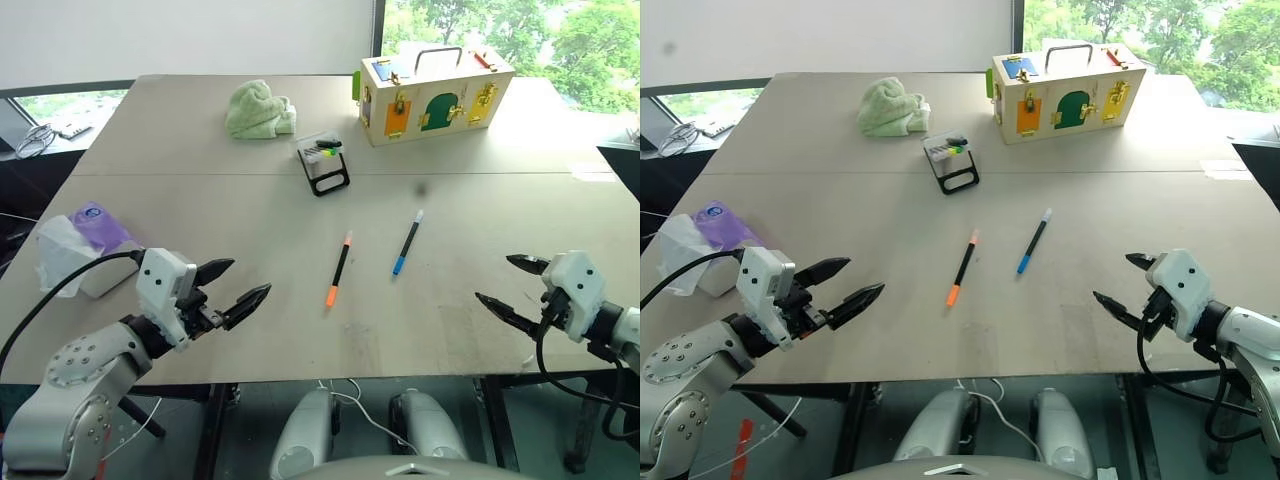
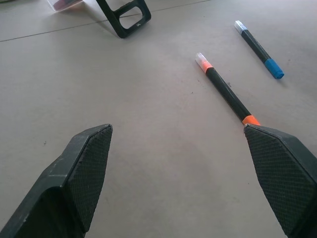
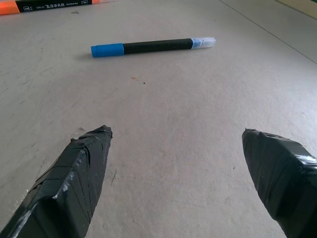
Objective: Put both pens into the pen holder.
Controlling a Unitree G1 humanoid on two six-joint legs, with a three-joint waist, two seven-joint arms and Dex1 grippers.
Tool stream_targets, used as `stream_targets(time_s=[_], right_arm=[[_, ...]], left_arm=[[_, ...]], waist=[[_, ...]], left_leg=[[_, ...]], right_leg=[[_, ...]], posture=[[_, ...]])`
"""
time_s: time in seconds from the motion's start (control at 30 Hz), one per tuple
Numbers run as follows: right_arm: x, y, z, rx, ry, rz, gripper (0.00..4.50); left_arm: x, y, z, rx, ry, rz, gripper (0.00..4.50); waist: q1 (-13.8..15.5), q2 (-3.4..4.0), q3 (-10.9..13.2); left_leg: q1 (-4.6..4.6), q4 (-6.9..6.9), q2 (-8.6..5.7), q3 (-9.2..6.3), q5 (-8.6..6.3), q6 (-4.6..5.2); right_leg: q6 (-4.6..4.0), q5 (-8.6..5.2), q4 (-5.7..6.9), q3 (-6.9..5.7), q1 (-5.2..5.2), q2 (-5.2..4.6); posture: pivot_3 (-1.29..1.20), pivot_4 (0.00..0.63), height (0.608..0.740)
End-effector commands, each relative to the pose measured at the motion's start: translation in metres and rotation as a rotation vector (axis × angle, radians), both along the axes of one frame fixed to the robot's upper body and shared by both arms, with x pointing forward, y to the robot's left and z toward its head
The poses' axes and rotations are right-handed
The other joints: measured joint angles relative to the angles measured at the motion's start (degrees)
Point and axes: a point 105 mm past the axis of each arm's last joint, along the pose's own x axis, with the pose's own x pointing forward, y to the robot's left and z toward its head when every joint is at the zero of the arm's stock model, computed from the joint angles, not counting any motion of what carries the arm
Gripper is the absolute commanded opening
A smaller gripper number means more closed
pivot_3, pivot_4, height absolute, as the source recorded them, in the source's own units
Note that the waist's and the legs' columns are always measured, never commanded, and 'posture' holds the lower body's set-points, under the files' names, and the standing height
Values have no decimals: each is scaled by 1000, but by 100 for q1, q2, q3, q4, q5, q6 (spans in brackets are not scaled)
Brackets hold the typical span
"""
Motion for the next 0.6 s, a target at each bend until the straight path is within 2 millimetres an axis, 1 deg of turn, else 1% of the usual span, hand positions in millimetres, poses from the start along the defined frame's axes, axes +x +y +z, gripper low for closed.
stream_targets(time_s=[0.03, 0.1, 0.13, 0.2, 0.23, 0.27, 0.3, 0.37, 0.43, 0.5, 0.6], right_arm=[[-2, 7, 15, 9, -72, 53, 4487], [-9, 22, 21, 40, -103, 126, 4487], [-12, 28, 23, 50, -110, 157, 4487], [-21, 39, 26, 55, -99, 241, 4487], [-27, 45, 27, 58, -81, 289, 4487], [-33, 49, 28, 62, -57, 333, 4487], [-36, 53, 29, 58, -45, 368, 4487], [-39, 57, 32, 52, -38, 410, 4487], [-40, 59, 39, 62, -46, 449, 4487], [-39, 61, 44, 68, -63, 472, 4487], [-34, 60, 46, 56, -75, 494, 4487]], left_arm=[[6, -14, 16, -13, -34, -40, 4418], [13, -39, 27, -39, -5, -84, 4418], [17, -47, 30, -45, 13, -84, 4418], [27, -53, 30, -52, 116, -29, 4418], [32, -62, 30, -75, 192, -41, 4418], [38, -69, 32, -40, 240, -43, 4418], [44, -77, 36, 47, 266, -54, 4418], [57, -89, 42, 135, 312, -69, 4418], [73, -98, 39, 148, 404, -76, 4418], [89, -103, 37, 149, 461, -43, 4418], [114, -110, 25, 165, 574, 57, 4418]], waist=[[11, 2, 1], [62, 3, 2], [88, 4, 3], [77, 4, 2], [71, 5, 3], [72, 5, 3], [68, -6, 7], [23, -16, 9], [-15, -13, 7], [-29, -10, 9], [-45, -11, 9]], left_leg=[[0, 0, 0, 0, 0, 0], [-4, 10, 0, -13, 0, 0], [-8, 20, 0, -22, 0, 0], [-8, 27, -2, -29, 0, 0], [-7, 27, -3, -27, 0, 0], [-6, 27, -7, -27, 0, 1], [-7, 30, -10, -31, 0, 1], [-8, 35, -15, -46, 1, 1], [0, 31, -18, -37, 1, 0], [8, 26, -17, -31, 1, 0], [7, 24, -14, -36, 2, -3]], right_leg=[[0, 0, 0, 0, 0, 0], [-5, -3, 3, -13, 2, 1], [2, 1, 5, -21, 4, 4], [18, 10, 6, -25, 13, 5], [19, 11, 5, -23, 13, 5], [21, 11, 7, -24, 13, 4], [23, 11, 10, -34, 13, 15], [24, 11, 18, -65, 19, 30], [24, 11, 19, -56, 22, 29], [23, 10, 20, -48, 22, 30], [21, 10, 20, -47, 19, 33]], posture=[[0, 150, 740], [0, 150, 740], [0, 150, 740], [0, 150, 740], [0, 150, 740], [0, 150, 740], [0, 150, 740], [0, 150, 740], [0, 150, 740], [0, 150, 740], [0, 150, 740]])
